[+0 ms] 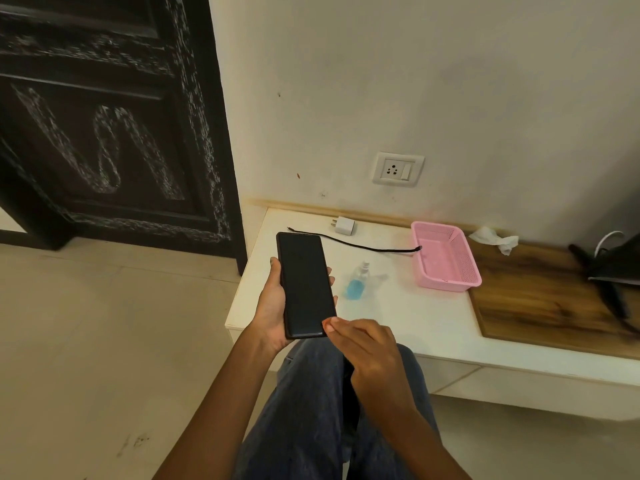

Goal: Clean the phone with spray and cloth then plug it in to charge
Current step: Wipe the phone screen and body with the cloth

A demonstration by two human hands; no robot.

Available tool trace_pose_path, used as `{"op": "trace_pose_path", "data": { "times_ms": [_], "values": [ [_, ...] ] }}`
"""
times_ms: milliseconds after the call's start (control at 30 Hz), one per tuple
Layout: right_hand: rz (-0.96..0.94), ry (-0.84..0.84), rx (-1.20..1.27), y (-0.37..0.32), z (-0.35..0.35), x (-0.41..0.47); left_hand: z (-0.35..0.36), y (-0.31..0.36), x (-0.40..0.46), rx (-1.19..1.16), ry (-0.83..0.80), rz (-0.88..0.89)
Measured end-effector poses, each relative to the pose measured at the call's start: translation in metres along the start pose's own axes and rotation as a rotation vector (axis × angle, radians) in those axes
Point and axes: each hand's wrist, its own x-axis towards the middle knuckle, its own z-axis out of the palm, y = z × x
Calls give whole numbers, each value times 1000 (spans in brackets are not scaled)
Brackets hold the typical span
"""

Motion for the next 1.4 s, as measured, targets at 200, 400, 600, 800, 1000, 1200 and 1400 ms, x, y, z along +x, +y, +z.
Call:
{"op": "trace_pose_path", "data": {
  "times_ms": [200, 400, 600, 800, 1000, 1200, 1400],
  "values": [
    [72, 92, -79, 13, -11, 28, 3, -8, -3, 145, -44, -99],
    [82, 123, -110, 27, -10, 47, 6, -12, -6, 245, -49, -145],
    [138, 65, -66, 33, -12, 61, 3, -20, -6, 204, -92, -146],
    [591, 56, 431, 38, -25, 69, -2, -25, -2, 135, -87, -155],
    [682, -171, 758, 24, -41, 72, 2, -28, -1, 96, -20, -216],
    [735, -118, 524, 16, -27, 71, 6, -31, -3, 87, -63, -211],
    [590, 26, 168, 13, -18, 63, 7, -32, -3, 145, -57, -198]
  ]
}}
